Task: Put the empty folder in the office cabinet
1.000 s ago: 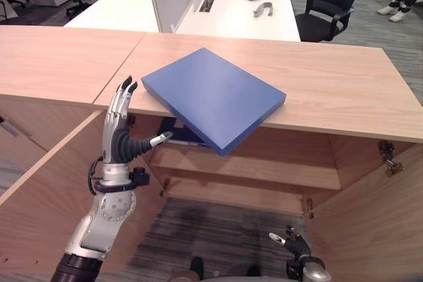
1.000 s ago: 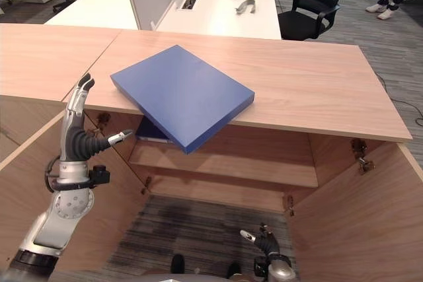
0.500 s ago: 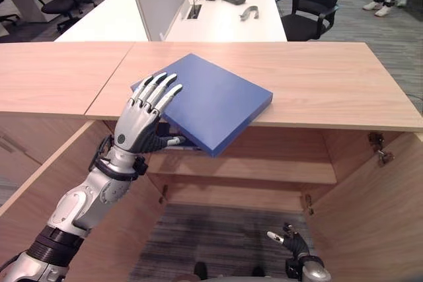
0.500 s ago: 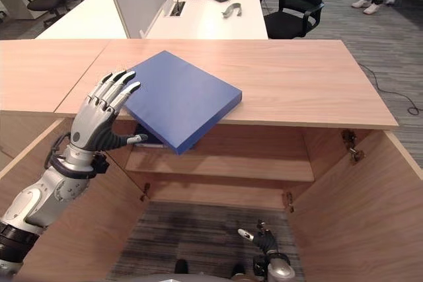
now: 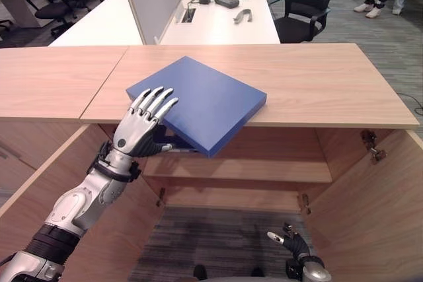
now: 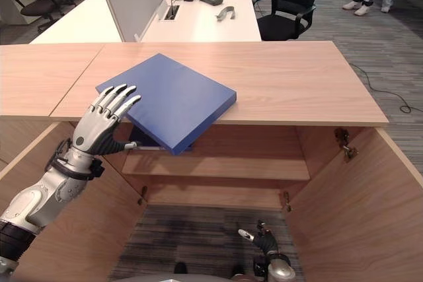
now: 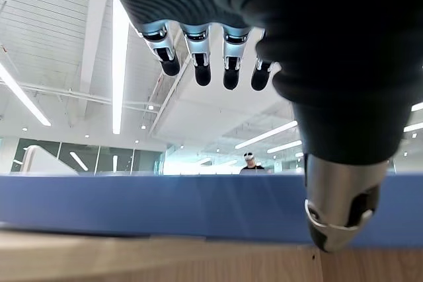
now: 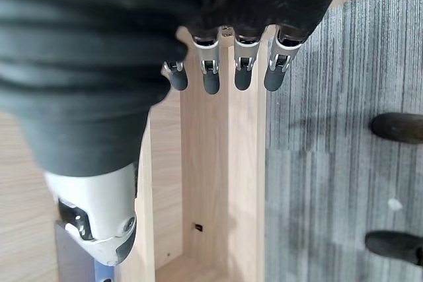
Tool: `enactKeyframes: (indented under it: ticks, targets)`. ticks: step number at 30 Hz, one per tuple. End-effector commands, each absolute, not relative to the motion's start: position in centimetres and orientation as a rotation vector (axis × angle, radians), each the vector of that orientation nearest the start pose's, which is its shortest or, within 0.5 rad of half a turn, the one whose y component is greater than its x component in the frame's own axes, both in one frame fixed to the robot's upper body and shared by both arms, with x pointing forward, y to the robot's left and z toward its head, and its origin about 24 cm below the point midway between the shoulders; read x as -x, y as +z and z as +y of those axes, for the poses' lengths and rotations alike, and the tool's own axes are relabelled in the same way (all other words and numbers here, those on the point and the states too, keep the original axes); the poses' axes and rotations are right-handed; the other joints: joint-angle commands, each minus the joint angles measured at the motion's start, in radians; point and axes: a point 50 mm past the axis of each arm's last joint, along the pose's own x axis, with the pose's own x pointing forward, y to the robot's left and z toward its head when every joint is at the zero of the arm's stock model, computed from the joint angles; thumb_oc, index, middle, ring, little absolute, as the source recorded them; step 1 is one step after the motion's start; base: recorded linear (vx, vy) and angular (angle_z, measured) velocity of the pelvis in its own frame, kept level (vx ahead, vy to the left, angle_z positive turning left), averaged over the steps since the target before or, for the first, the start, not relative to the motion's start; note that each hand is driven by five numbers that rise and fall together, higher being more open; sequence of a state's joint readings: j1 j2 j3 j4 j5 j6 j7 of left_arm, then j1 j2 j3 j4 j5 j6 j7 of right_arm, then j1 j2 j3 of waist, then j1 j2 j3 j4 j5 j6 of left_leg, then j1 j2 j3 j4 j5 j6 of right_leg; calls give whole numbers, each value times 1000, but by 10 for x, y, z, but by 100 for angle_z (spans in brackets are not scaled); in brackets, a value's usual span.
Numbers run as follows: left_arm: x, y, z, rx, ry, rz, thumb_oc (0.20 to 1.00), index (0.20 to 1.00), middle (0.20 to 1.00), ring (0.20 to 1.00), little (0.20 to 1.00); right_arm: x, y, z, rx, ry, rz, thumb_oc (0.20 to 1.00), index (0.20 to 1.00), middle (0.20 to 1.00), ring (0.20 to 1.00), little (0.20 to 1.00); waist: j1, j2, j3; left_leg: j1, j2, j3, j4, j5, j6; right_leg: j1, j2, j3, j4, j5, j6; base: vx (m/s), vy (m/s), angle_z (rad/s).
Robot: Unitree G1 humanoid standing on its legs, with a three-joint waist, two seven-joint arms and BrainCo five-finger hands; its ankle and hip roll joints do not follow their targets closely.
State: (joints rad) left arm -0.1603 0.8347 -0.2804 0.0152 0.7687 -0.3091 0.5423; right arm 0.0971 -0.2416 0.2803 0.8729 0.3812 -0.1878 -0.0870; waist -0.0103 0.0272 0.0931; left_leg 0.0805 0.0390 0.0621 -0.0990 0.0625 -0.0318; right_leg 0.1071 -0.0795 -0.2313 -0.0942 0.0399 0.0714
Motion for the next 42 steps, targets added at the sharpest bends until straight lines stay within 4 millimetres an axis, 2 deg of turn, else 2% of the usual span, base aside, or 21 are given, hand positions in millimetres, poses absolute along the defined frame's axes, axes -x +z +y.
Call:
enactKeyframes:
  ticks: [1,7,17,30,42]
  targets:
    - [-275,152,210,-1471,-1,-863,1000,1000,1000,1000,1000,-163,-119,-199,-15,-120,688,1000,1000,1000,1000,1000,-3,-32,17,51,-4,4,12,-99,-42,57,-16,29,7,-68,87,0,0,0]
    - [-282,146,212,-1542,-24,-834,1000,1000,1000,1000,1000,-164,-118,-200,-4,-111,683,1000,1000,1000,1000,1000,-9,-32,15,52,-5,5,12,-101,-43,56,-16,30,7,-70,88,0,0,0]
    - [-294,159,202,-1694,-67,-920,1000,1000,1000,1000,1000,-168,-117,-200,23,-84,679,1000,1000,1000,1000,1000,-16,-30,13,53,-8,5,12,-105,-39,55,-18,34,7,-70,91,0,0,0]
    - [-298,166,186,-1698,-107,-982,1000,1000,1000,1000,1000,-162,-121,-202,20,-95,710,1000,1000,1000,1000,1000,-26,-24,11,56,-9,12,12,-105,-38,54,-21,35,7,-68,92,0,0,0]
    - [-300,154,185,-1672,-131,-932,1000,1000,1000,1000,1000,-163,-120,-203,-22,-131,698,1000,1000,1000,1000,1000,-35,-21,13,59,-10,19,12,-107,-37,54,-22,42,7,-67,93,1,0,0]
